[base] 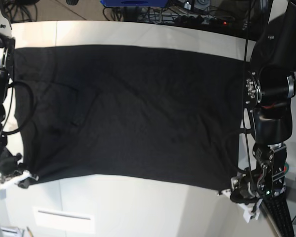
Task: Layout the t-shirt on the table in an organized manner, then fold the t-shirt properly
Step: 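Pull the shirt edge outward with the left gripper to widen it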
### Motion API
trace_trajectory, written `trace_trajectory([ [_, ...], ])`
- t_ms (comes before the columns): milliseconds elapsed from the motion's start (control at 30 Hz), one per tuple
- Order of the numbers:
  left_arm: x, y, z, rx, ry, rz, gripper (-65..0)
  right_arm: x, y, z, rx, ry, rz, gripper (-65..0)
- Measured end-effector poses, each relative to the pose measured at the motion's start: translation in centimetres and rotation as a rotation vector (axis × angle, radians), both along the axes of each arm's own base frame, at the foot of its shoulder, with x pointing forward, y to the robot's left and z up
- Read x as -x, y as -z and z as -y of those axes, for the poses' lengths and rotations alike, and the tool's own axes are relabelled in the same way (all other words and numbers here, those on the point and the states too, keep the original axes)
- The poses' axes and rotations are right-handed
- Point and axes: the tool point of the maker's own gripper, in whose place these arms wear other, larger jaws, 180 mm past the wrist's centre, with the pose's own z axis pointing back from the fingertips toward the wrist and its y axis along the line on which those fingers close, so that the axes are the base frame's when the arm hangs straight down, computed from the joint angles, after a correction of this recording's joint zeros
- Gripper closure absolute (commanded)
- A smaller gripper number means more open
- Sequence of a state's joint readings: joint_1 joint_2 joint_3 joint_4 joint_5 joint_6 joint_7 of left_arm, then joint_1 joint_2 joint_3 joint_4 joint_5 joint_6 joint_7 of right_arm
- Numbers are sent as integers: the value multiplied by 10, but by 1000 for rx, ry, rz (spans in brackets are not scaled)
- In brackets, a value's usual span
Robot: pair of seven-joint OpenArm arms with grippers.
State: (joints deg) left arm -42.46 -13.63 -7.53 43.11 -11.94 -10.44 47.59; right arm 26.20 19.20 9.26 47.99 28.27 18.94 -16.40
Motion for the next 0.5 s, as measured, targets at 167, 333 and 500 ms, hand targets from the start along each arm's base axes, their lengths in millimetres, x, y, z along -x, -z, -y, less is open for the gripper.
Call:
trace_trajectory([
  [167,-13,-15,10,12,11,46,0,-3,-5,3,7,8,26,0],
  [333,-11,-9,10,-1,14,47,0,-1,-3,3,7,9,22,0],
  [500,21,27,9,-6,16,-17,0,13,12,22,28,28,-23,0],
])
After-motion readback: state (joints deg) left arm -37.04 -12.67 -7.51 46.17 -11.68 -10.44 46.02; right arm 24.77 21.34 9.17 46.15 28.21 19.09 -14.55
